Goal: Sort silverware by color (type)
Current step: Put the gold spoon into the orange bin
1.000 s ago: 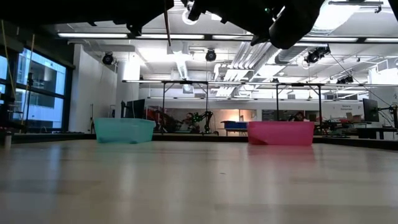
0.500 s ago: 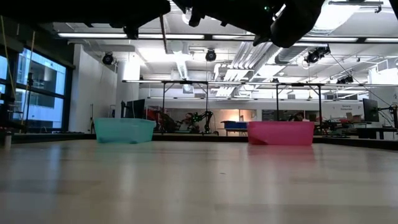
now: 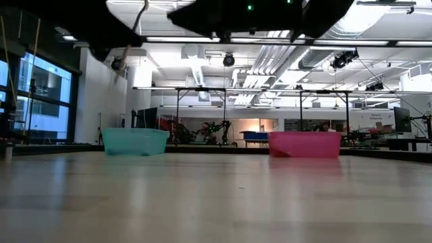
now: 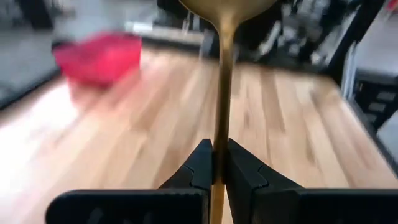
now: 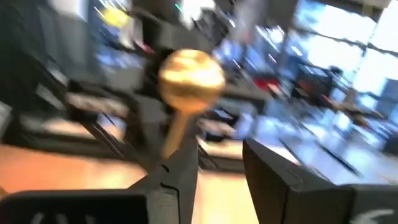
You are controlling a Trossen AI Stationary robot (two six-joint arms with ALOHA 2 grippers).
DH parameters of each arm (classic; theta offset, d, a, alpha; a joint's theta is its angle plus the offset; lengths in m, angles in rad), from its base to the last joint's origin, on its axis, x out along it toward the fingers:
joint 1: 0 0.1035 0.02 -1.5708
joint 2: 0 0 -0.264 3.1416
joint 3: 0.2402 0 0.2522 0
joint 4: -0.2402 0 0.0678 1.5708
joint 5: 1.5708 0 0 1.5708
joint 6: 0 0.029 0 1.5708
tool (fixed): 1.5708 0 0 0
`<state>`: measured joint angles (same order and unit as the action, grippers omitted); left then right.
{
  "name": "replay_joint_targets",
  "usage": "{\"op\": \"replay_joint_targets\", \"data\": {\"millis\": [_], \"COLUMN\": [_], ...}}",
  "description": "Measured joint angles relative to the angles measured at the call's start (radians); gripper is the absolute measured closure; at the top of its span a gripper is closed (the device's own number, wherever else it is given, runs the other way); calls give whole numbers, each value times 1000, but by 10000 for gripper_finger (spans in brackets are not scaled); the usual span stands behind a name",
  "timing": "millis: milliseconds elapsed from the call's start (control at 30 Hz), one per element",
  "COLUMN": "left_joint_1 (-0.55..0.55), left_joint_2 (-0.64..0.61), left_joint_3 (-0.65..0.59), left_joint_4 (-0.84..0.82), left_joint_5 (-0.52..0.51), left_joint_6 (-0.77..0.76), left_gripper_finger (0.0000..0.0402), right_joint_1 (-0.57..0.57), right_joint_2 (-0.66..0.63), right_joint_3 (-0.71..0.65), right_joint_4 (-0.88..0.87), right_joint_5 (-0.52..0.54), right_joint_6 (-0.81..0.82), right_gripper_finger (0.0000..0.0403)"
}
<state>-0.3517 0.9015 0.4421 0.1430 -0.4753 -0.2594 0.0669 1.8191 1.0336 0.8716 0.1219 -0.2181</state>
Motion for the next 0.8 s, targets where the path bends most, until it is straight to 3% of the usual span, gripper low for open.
{"op": "replay_joint_targets", "data": {"millis": [167, 333, 433, 800], "left_joint_1": [-91, -208, -286, -514], "left_joint_2": [9, 95, 164, 411], "left_joint_3": [133, 322, 402, 505], "left_joint_4": [-351, -707, -874, -956], "left_joint_5": [-38, -28, 35, 254], "left_joint_6": [-167, -416, -624, -1258], "left_gripper_finger": [392, 392, 392, 392], "right_joint_1": [1, 1, 1, 61], "right_joint_2": [-49, -60, -59, -57], "right_joint_3": [-1, -1, -2, -2], "right_joint_4": [-257, -436, -511, -714], "right_joint_5": [162, 167, 167, 301], "right_joint_6": [-15, 15, 46, 92], "right_gripper_finger": [318, 388, 394, 402]}}
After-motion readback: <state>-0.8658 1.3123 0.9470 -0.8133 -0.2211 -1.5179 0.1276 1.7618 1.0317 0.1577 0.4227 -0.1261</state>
